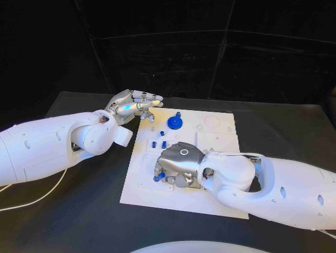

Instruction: Assemble the parts on the task board

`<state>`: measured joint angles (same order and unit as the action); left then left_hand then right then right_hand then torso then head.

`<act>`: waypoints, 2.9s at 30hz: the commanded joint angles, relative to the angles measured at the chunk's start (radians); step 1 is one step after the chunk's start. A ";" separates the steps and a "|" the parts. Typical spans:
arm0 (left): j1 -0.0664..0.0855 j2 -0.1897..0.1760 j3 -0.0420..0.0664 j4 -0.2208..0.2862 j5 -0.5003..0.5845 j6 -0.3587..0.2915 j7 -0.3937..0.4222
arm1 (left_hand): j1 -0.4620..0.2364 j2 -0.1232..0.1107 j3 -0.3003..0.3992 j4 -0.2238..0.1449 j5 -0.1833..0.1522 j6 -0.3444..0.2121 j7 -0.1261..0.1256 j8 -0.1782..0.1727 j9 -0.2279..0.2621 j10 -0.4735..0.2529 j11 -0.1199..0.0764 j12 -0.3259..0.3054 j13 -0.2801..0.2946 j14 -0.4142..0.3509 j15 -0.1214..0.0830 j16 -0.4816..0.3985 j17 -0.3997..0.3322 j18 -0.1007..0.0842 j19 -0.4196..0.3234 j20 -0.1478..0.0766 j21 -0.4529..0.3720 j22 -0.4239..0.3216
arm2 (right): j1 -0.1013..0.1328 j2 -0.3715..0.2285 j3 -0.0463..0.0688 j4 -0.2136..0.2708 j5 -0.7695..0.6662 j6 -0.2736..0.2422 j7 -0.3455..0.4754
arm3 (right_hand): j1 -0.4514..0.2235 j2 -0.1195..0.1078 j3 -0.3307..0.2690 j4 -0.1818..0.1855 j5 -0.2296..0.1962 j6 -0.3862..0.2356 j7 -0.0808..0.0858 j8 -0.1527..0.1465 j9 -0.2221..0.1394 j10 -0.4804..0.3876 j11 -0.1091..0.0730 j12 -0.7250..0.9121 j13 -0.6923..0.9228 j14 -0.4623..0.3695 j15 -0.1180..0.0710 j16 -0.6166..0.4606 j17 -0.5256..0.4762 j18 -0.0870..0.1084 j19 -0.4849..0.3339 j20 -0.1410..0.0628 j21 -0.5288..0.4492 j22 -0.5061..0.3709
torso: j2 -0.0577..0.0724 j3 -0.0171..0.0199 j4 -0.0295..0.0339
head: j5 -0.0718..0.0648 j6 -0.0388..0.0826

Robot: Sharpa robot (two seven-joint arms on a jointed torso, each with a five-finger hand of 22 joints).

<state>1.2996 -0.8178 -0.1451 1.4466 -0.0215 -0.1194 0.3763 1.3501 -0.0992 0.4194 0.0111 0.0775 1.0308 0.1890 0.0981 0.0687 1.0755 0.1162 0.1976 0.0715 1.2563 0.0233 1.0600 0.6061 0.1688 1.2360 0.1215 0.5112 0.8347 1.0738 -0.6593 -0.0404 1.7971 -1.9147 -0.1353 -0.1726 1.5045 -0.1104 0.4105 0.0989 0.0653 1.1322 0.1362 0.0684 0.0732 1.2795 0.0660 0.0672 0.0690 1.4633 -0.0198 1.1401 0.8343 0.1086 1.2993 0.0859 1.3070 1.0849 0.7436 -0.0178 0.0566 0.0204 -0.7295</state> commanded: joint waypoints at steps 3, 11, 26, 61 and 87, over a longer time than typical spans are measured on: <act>0.001 0.000 0.001 0.001 0.004 0.010 0.003 | -0.009 0.001 -0.002 0.003 0.002 -0.009 0.000 0.005 -0.001 -0.004 0.000 0.006 -0.001 -0.007 0.003 0.000 -0.001 0.012 -0.003 0.002 -0.004 -0.001 | 0.001 0.009 0.000 0.000 -0.034 0.040 -0.028 | -0.009 0.007 0.006 0.001 0.003 0.009 0.001 0.007 0.001 0.012 -0.004 0.002 0.002 0.002 0.001 0.000 -0.004 -0.005 -0.006 0.004 0.004 -0.002 | 0.000 0.0000 0.0006 | -0.002 0.000; 0.001 0.000 0.001 0.002 0.004 0.010 0.002 | -0.009 0.001 -0.002 0.003 0.002 -0.009 0.000 0.005 -0.001 -0.004 0.000 0.006 -0.001 -0.007 0.003 0.000 -0.001 0.012 -0.003 0.002 -0.004 -0.001 | 0.001 0.020 0.000 -0.004 -0.042 0.068 -0.040 | -0.016 0.007 0.006 0.001 0.001 0.012 0.000 0.007 0.002 0.015 -0.005 0.002 0.002 0.000 0.000 -0.003 -0.009 -0.004 -0.008 0.003 0.002 -0.005 | 0.001 -0.0006 -0.0005 | -0.001 -0.002; 0.001 0.000 0.001 0.002 0.004 0.012 0.000 | -0.009 0.001 -0.002 0.003 0.002 -0.009 0.000 0.005 -0.001 -0.004 0.000 0.006 -0.001 -0.007 0.004 0.000 -0.001 0.012 -0.003 0.002 -0.004 -0.001 | 0.001 0.049 0.000 -0.023 -0.035 0.018 -0.030 | -0.053 -0.015 0.003 0.002 -0.002 -0.022 0.005 -0.006 -0.006 -0.020 0.003 -0.006 -0.004 -0.002 0.006 -0.008 -0.018 -0.004 -0.014 0.007 -0.003 -0.011 | -0.001 -0.0005 0.0006 | -0.002 -0.002; 0.001 -0.009 0.000 0.002 0.004 0.013 -0.005 | -0.011 0.001 -0.003 0.005 0.001 -0.013 0.000 0.006 -0.001 -0.007 0.001 0.008 -0.001 -0.008 0.004 -0.001 -0.005 0.012 -0.003 0.002 -0.005 -0.002 | 0.018 -0.224 0.001 0.081 0.423 -0.258 0.008 | -0.118 -0.009 -0.351 0.091 0.081 -0.124 0.017 0.032 0.008 -0.009 0.007 0.124 0.038 0.003 0.012 -0.054 -0.080 0.007 -0.026 0.020 -0.050 -0.070 | -0.004 -0.0033 -0.0025 | -0.055 0.026; 0.001 -0.025 -0.011 0.029 0.004 0.007 0.005 | -0.011 0.000 -0.004 0.005 0.001 -0.015 0.001 0.006 -0.001 -0.007 0.001 0.010 -0.001 -0.007 0.004 0.002 -0.002 0.012 -0.003 0.002 -0.006 -0.002 | 0.018 -0.489 -0.012 0.178 0.446 -0.143 -0.357 | -0.269 0.030 -0.602 0.194 0.237 -0.125 -0.044 0.217 0.108 0.052 -0.054 0.760 0.783 0.036 -0.039 0.193 0.267 -0.040 0.092 -0.033 0.109 0.178 | -0.006 -0.0063 -0.0190 | -0.117 0.042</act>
<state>1.2993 -0.8426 -0.1566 1.4731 -0.0214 -0.1167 0.3693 1.3503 -0.0992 0.4168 0.0137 0.0775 1.0235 0.1889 0.0979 0.0687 1.0756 0.1162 0.2012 0.0716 1.2528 0.0268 1.0600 0.6034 0.1686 1.2360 0.1215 0.5112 0.8335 1.0928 -1.1491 -0.0509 1.9700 -1.4035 -0.3217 -0.4598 1.2415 -0.0817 -0.1866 0.2929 0.3083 1.0155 0.0917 0.2795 0.1803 1.3378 0.0107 0.8215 0.8497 1.4667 -0.0560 1.3297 1.1006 0.0769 1.3853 0.0498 1.4119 1.2623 0.7375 -0.0249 0.0382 -0.0962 -0.6875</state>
